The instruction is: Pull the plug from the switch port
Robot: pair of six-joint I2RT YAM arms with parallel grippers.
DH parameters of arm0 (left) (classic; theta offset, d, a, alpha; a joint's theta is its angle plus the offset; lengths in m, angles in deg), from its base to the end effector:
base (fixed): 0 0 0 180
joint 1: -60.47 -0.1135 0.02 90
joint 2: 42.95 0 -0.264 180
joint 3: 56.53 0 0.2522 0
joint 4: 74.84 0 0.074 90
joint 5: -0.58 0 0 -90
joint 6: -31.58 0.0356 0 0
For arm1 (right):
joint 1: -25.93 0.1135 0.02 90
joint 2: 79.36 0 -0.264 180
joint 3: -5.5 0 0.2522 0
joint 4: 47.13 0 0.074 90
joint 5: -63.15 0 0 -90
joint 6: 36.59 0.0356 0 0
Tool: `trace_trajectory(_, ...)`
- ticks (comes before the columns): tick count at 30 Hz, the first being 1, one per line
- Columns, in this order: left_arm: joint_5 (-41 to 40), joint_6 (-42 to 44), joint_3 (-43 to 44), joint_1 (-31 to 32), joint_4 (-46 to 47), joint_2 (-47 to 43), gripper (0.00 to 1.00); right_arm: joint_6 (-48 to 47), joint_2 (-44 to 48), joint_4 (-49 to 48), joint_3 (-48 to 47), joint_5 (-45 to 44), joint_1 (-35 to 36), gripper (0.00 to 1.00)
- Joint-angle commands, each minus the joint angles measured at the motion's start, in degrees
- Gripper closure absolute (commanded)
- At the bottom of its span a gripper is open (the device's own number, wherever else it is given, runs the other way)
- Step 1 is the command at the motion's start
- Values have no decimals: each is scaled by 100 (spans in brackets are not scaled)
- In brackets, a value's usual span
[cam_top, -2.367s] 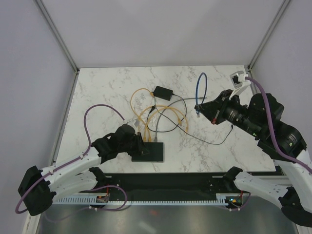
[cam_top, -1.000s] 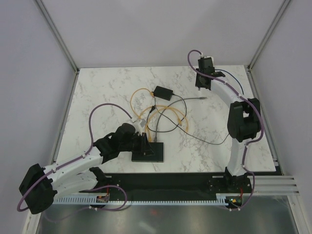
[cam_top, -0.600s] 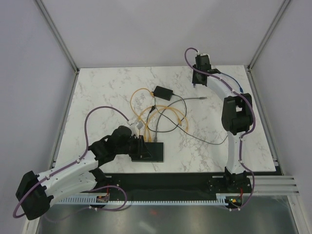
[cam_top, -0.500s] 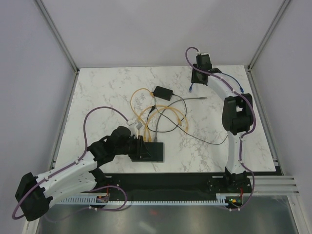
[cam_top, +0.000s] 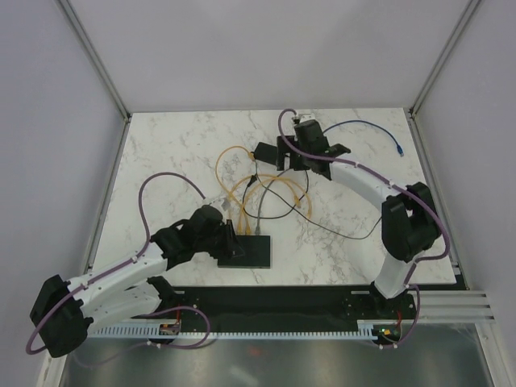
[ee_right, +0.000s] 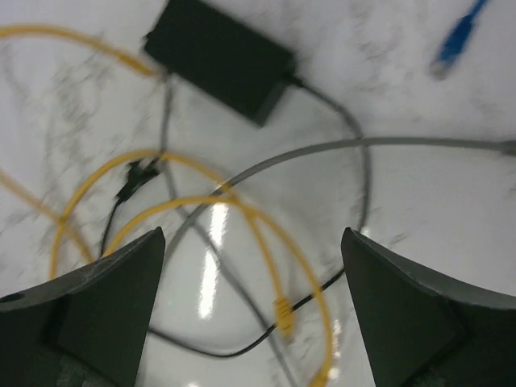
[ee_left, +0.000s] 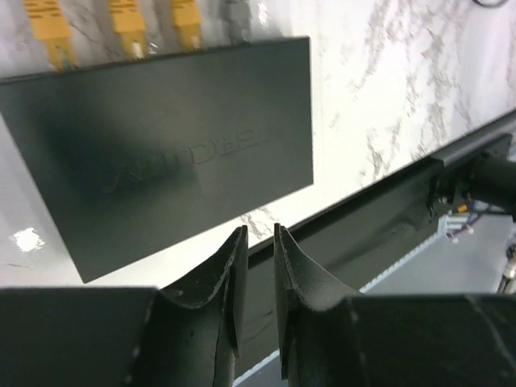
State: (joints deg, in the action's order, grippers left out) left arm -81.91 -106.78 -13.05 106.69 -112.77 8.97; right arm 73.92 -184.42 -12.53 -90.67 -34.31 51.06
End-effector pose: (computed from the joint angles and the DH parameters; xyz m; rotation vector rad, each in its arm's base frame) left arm 0.1226 -0.1347 0.2052 0.0196 2.5809 -0.8737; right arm 0.3795 0.1729 0.2542 -0.0287 2.3349 0.2488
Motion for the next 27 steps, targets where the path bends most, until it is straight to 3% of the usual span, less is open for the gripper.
trace_trajectory(1,-566,-279,560,-95,-167,326,73,321,731,-773,793,621,493,2)
trace_trajectory(5,-513,-525,781,-201,-159,608,74,629,1145,-1484,1507,2491,774,2)
trace_trajectory(12,-163,-885,764,-455,218,881,81,744,1268,-2452,2807,3573,1073,2)
trace_trajectory(14,13,-1008,589,-535,438,916,83,700,1286,-2715,2993,3796,1065,8)
trace_trajectory(16,197,-1149,369,-622,842,986,83,647,1233,-2944,3204,4120,1073,36)
trace_trajectory(27,339,-851,298,-754,1159,1531,83,911,451,-3622,3398,4904,1073,40)
